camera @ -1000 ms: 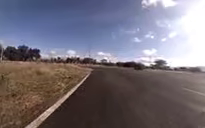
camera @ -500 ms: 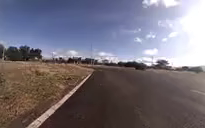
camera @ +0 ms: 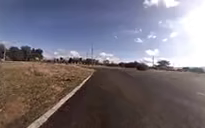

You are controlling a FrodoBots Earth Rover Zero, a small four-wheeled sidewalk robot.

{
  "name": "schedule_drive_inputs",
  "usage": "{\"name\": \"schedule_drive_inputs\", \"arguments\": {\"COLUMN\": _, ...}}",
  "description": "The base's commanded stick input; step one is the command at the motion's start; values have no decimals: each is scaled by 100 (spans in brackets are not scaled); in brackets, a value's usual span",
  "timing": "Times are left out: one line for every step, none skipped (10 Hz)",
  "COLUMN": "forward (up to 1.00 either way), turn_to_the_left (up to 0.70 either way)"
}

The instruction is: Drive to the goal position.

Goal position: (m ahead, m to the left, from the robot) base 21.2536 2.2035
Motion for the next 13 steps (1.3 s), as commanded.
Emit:
{"name": "schedule_drive_inputs", "arguments": {"forward": 45, "turn_to_the_left": 0}}
{"name": "schedule_drive_inputs", "arguments": {"forward": 45, "turn_to_the_left": 0}}
{"name": "schedule_drive_inputs", "arguments": {"forward": 45, "turn_to_the_left": 0}}
{"name": "schedule_drive_inputs", "arguments": {"forward": 45, "turn_to_the_left": 0}}
{"name": "schedule_drive_inputs", "arguments": {"forward": 45, "turn_to_the_left": 0}}
{"name": "schedule_drive_inputs", "arguments": {"forward": 45, "turn_to_the_left": 0}}
{"name": "schedule_drive_inputs", "arguments": {"forward": 45, "turn_to_the_left": 0}}
{"name": "schedule_drive_inputs", "arguments": {"forward": 45, "turn_to_the_left": 0}}
{"name": "schedule_drive_inputs", "arguments": {"forward": 45, "turn_to_the_left": 0}}
{"name": "schedule_drive_inputs", "arguments": {"forward": 45, "turn_to_the_left": 0}}
{"name": "schedule_drive_inputs", "arguments": {"forward": 45, "turn_to_the_left": 0}}
{"name": "schedule_drive_inputs", "arguments": {"forward": 45, "turn_to_the_left": 0}}
{"name": "schedule_drive_inputs", "arguments": {"forward": 45, "turn_to_the_left": 0}}
